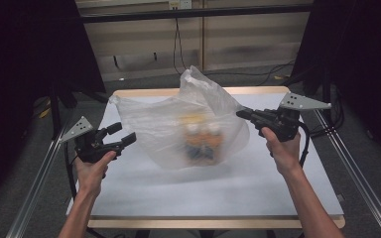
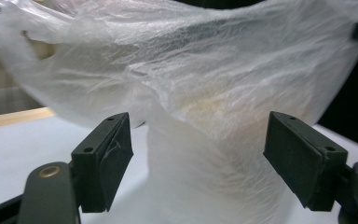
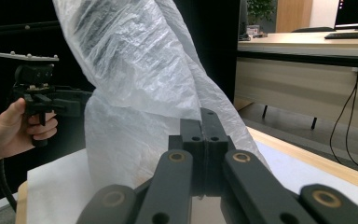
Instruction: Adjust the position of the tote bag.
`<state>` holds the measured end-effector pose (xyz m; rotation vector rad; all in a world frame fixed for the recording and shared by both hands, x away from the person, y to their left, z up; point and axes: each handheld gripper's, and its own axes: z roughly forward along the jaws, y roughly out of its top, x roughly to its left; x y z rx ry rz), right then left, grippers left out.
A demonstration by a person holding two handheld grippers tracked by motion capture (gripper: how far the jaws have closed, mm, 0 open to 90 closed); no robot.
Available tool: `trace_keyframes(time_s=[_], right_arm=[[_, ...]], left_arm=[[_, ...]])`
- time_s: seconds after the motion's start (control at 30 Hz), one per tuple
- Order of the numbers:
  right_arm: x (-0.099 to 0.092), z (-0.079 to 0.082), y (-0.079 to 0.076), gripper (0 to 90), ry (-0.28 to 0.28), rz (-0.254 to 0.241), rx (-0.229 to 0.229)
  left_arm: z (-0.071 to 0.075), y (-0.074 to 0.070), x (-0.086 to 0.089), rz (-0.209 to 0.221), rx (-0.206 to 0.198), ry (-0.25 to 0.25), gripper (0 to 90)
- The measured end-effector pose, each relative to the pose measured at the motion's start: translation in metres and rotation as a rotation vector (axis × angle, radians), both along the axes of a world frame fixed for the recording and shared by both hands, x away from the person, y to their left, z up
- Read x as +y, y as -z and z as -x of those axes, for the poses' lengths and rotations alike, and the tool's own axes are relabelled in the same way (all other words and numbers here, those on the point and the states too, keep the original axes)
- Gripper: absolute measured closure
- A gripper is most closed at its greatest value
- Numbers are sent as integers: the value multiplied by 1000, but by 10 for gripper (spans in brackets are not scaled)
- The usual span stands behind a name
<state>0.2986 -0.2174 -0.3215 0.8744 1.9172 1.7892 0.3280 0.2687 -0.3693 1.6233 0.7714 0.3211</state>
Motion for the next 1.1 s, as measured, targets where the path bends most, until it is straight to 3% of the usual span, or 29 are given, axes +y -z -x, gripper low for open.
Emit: trace_keyframes(time_s=[0.07,0.13,0.23,0.27,0.37,0.4,0.5,0.6,0.7,0.77,0.97,1.0,1.03,1.1], right_arm=[[-2,0,0,900,4,-1,-3],[-4,1,0,900,9,3,2],[-5,2,0,900,11,7,2],[-6,3,0,900,13,11,0],[-9,4,0,900,24,16,2],[-10,5,0,900,26,16,4],[-16,6,0,897,40,13,9],[-19,6,-2,823,37,3,5],[-16,8,-5,762,36,34,-10],[-14,8,-9,702,41,51,-16],[-19,8,-20,600,64,64,-31],[-21,6,-23,704,60,61,-32],[-21,6,-23,704,60,61,-32],[-22,6,-23,828,63,52,-32]], left_arm=[[-5,0,-4,0,0,13,235],[-8,1,-10,20,1,57,258],[-11,-1,-22,-6,-5,84,393],[-11,-1,-25,5,-21,114,519],[-8,-7,-32,-40,-56,137,864],[-6,-10,-35,-38,-68,147,898],[-1,-18,-40,-50,-97,174,900],[4,-26,-47,-66,-117,195,900],[5,-30,-51,-77,-138,211,900],[5,-32,-54,-84,-137,201,900],[7,-35,-60,-93,-153,244,900],[8,-35,-61,-103,-156,252,900],[8,-36,-62,-107,-159,257,900],[9,-35,-63,-120,-155,263,900]])
